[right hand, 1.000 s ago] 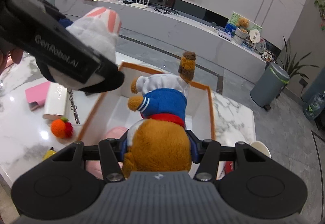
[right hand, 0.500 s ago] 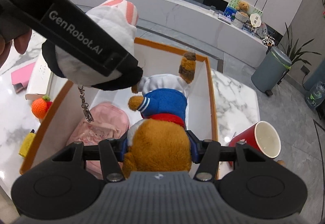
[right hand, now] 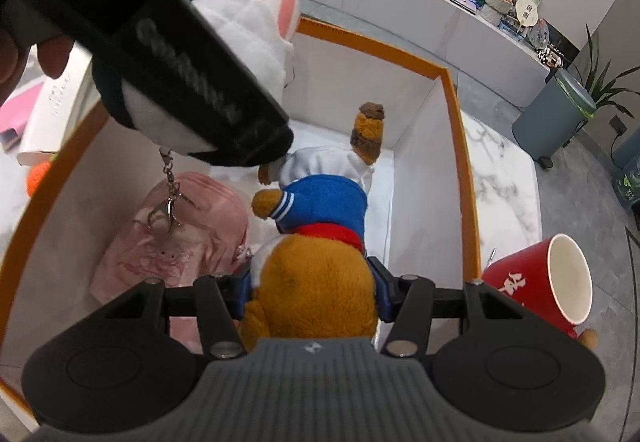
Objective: Organize objects
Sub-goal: 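Carry the panda plush with the left tool while the right tool carries the teddy bear to the orange box, then lower the panda plush into the box and open the left tool while the right tool releases the teddy bear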
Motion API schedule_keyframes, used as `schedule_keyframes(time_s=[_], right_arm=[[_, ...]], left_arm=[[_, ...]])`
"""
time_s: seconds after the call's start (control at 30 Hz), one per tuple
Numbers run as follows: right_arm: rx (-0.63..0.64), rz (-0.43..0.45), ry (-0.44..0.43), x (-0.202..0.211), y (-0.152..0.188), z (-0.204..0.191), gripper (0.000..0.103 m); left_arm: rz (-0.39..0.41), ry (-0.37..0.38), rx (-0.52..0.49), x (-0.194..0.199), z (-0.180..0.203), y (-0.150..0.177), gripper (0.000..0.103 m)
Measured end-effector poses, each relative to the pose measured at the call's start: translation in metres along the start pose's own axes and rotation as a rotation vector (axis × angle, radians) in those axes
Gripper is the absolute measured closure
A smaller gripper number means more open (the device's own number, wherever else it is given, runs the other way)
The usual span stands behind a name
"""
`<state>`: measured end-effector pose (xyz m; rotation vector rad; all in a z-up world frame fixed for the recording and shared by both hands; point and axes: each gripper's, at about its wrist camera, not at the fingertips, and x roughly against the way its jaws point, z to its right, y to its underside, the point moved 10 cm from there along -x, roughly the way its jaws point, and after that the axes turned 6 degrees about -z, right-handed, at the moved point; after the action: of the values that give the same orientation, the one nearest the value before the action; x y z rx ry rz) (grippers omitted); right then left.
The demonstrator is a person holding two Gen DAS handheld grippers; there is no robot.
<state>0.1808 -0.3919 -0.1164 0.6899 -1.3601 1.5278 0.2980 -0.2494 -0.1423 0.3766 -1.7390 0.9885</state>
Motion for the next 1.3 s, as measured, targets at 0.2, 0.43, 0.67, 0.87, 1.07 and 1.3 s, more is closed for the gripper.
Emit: schedule_keyframes(time_s=[0.2,0.43,0.67,0.87,1.07,1.3], right_arm=[[0.033,-0.023,0.030,-0.009,-0.009,0.001,0.046],[0.072,-0.058,0.028,-0.025,-0.013,-0.004,0.047],[0.127,-0.109,-0.006,-0.030,-0.010,-0.012,0.038],[0.160,-0.121,0.033,-0.031,-0.009,-0.014,0.030],[0.094,-0.061,0.028,-0.022,-0.006,-0.008,0.029],[0.033,0.028,0.061,-0.002,-0.004,-0.008,0.023]], left_arm=[[-0.028,-0.031,-0.050,-0.015,0.005,0.002,0.012],[-0.070,-0.038,-0.071,-0.032,0.006,0.011,0.012],[-0.087,-0.037,-0.064,-0.039,0.005,0.018,0.009],[-0.080,-0.025,-0.046,-0.034,0.002,0.018,0.006],[-0.023,-0.009,0.032,-0.024,-0.004,0.013,0.001],[0.033,-0.009,0.027,-0.007,-0.006,0.006,0.001]])
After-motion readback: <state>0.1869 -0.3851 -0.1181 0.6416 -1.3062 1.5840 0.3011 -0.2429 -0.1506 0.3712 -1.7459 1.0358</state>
